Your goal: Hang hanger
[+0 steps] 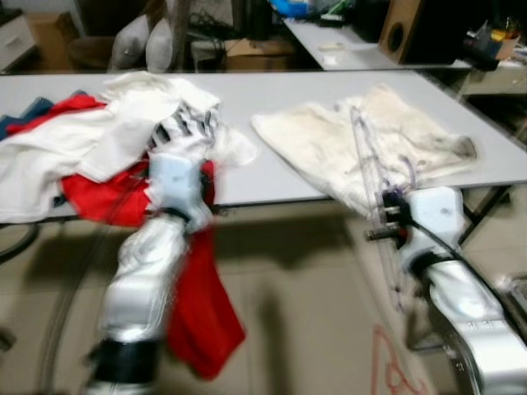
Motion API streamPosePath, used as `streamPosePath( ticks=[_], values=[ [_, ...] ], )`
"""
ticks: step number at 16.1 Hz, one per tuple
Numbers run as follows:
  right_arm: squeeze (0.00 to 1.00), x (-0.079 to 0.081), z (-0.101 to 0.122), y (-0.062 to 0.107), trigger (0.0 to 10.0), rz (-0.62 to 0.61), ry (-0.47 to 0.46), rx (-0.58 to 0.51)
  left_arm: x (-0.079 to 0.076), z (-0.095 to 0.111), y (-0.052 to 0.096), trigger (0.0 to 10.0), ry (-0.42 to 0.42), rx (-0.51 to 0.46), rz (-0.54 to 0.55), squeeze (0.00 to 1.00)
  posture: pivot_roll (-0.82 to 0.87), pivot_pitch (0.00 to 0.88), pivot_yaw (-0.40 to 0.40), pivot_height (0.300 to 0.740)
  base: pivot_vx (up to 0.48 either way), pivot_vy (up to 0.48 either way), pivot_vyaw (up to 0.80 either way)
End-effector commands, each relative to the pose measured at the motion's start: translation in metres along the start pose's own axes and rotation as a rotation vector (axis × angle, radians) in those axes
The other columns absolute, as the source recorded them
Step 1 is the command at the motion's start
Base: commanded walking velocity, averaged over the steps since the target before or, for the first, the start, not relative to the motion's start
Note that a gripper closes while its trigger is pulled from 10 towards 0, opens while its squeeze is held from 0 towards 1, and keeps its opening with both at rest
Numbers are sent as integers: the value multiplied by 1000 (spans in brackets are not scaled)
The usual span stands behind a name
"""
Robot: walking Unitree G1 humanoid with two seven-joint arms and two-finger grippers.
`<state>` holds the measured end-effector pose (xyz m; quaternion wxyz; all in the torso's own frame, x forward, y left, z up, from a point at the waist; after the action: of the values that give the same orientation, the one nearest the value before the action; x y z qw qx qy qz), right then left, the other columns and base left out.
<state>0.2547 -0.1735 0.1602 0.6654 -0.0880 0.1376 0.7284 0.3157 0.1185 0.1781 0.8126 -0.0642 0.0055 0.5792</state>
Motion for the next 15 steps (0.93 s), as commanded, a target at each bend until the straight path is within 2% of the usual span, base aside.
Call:
streamPosePath(
  ticks=[1,3,5,8,10,12,13,14,15],
  values=[
    [0,7,8,0,10000,29,-1,-38,10,5,2,10000,-8,-23,32,0,27,0,2,740,382,0,800],
    [0,7,8,0,10000,22,-11,-41,10,7,1,10000,-4,-27,30,0,27,0,2,740,384,0,800],
    [0,4,8,-1,10000,2,-59,-46,9,8,0,10000,2,-34,30,0,28,0,-3,740,396,0,0],
    [0,2,8,-1,10000,-2,-56,-48,8,8,-1,10000,12,-39,29,0,28,0,-8,740,399,0,0],
    [0,3,9,-2,10000,-2,-62,-51,4,12,-7,10000,22,-54,7,0,30,0,-14,740,398,0,0],
    [0,2,11,-5,10000,-10,-71,-56,-2,25,-24,10000,58,-97,-32,0,32,0,-17,740,396,0,0],
    [0,1,12,-7,10000,-12,-71,-60,-6,45,-43,10000,90,-154,-64,0,34,0,-17,740,401,0,0],
    [0,0,13,-10,10000,-14,-72,-68,-11,97,-77,10000,102,-280,-125,0,41,0,-26,740,401,0,0],
    [0,0,14,-11,10000,-15,-73,-70,-11,111,-84,10000,104,-313,-134,0,41,0,-26,740,401,0,0]
  ],
)
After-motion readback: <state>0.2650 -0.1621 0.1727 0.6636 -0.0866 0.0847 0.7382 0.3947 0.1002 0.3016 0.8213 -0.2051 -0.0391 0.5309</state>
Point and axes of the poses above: a point about 5 cm out from each wrist's last joint towards the gripper, its own y axis pointing back from the gripper into the wrist, its own z axis along the axis of the wrist's last joint, x = y × z, the point moved 1 cm from there along -y, pointing out of the wrist towards the gripper, and after that the axes turned 7 degrees about y, right-handed, at the moved point
